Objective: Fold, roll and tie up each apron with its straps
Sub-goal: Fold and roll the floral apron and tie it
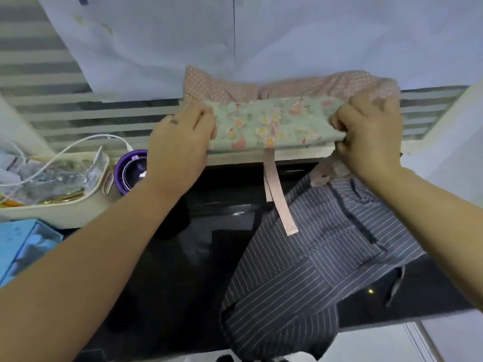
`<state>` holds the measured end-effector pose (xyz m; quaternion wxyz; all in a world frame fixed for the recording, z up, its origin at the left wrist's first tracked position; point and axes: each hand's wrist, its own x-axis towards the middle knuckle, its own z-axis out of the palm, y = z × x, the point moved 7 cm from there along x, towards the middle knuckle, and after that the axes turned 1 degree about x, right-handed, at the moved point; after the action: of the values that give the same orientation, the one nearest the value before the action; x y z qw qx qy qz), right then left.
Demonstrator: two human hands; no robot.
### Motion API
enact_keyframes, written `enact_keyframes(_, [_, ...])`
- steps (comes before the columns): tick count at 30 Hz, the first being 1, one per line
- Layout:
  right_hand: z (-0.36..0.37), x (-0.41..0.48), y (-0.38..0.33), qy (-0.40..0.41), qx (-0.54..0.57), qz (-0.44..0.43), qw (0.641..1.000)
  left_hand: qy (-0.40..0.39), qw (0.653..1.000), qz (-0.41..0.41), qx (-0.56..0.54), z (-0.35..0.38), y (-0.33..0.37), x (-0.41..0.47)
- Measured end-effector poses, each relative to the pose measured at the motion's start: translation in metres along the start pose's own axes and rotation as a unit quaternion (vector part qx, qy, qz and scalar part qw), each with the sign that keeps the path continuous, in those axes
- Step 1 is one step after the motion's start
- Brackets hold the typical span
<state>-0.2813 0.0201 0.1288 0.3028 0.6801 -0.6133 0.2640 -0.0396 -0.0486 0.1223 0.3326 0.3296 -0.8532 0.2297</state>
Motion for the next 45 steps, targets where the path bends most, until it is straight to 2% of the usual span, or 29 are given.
enact_keyframes(3, [0.024, -0.066, -0.018, -0.076, 0.016, -0.024, 0.997, -0.025, 1.0, 0.014, -0.003, 0.024, 0.026, -0.065])
enact_keyframes(5, [0.052, -0.127, -0.036, -0.179, 0.026, -0.041, 0.983, -0.103, 0.994, 0.031, -0.023, 0.05, 0.048, -0.125])
enact_keyframes(6, [0.064, -0.16, -0.046, -0.225, 0.027, -0.058, 0.972, -0.167, 0.984, 0.037, -0.048, 0.064, 0.059, -0.158])
enact_keyframes(9, [0.083, -0.227, -0.066, -0.301, 0.026, -0.114, 0.946, -0.351, 0.928, 0.059, -0.112, 0.091, 0.084, -0.235])
enact_keyframes(11, [0.089, -0.243, -0.067, -0.336, 0.036, -0.117, 0.934, -0.422, 0.894, 0.045, -0.143, 0.093, 0.09, -0.25])
enact_keyframes(13, [0.097, -0.253, -0.061, -0.408, 0.057, -0.105, 0.905, -0.462, 0.871, 0.001, -0.167, 0.094, 0.087, -0.249])
enact_keyframes(15, [0.104, -0.26, -0.055, -0.496, 0.111, -0.07, 0.858, -0.526, 0.817, -0.081, -0.222, 0.097, 0.081, -0.246])
enact_keyframes(19, [0.108, -0.245, -0.037, -0.582, 0.19, 0.061, 0.789, -0.558, 0.724, -0.225, -0.336, 0.11, 0.059, -0.242])
enact_keyframes(22, [0.117, -0.233, -0.022, -0.628, 0.232, 0.143, 0.729, -0.575, 0.63, -0.344, -0.392, 0.121, 0.039, -0.254])
enact_keyframes(27, [0.134, -0.234, 0.015, -0.68, 0.245, 0.249, 0.645, -0.506, 0.526, -0.504, -0.462, 0.126, 0.025, -0.267])
enact_keyframes(28, [0.139, -0.234, 0.021, -0.682, 0.253, 0.262, 0.634, -0.488, 0.527, -0.522, -0.46, 0.127, 0.024, -0.266])
enact_keyframes(29, [0.143, -0.235, 0.027, -0.679, 0.265, 0.283, 0.623, -0.469, 0.548, -0.529, -0.447, 0.128, 0.023, -0.265])
enact_keyframes(31, [0.148, -0.237, 0.034, -0.673, 0.301, 0.321, 0.595, -0.437, 0.628, -0.515, -0.385, 0.134, 0.019, -0.259])
enact_keyframes(33, [0.151, -0.239, 0.038, -0.671, 0.332, 0.348, 0.564, -0.437, 0.709, -0.476, -0.282, 0.139, 0.02, -0.253])
enact_keyframes(35, [0.153, -0.239, 0.044, -0.669, 0.342, 0.358, 0.554, -0.452, 0.752, -0.446, -0.176, 0.143, 0.02, -0.248])
enact_keyframes(38, [0.167, -0.253, 0.058, -0.662, 0.333, 0.386, 0.55, -0.486, 0.755, -0.432, -0.087, 0.151, 0.019, -0.249])
enact_keyframes(40, [0.171, -0.253, 0.059, -0.681, 0.29, 0.366, 0.564, -0.499, 0.75, -0.43, -0.061, 0.155, 0.02, -0.248])
enact_keyframes(43, [0.176, -0.25, 0.059, -0.697, 0.248, 0.353, 0.572, -0.475, 0.751, -0.456, -0.053, 0.151, 0.018, -0.242])
enact_keyframes(44, [0.178, -0.25, 0.061, -0.702, 0.244, 0.353, 0.568, -0.459, 0.764, -0.452, -0.047, 0.149, 0.018, -0.236])
enact_keyframes(45, [0.178, -0.25, 0.062, -0.709, 0.233, 0.347, 0.569, -0.428, 0.796, -0.427, -0.025, 0.146, 0.018, -0.228])
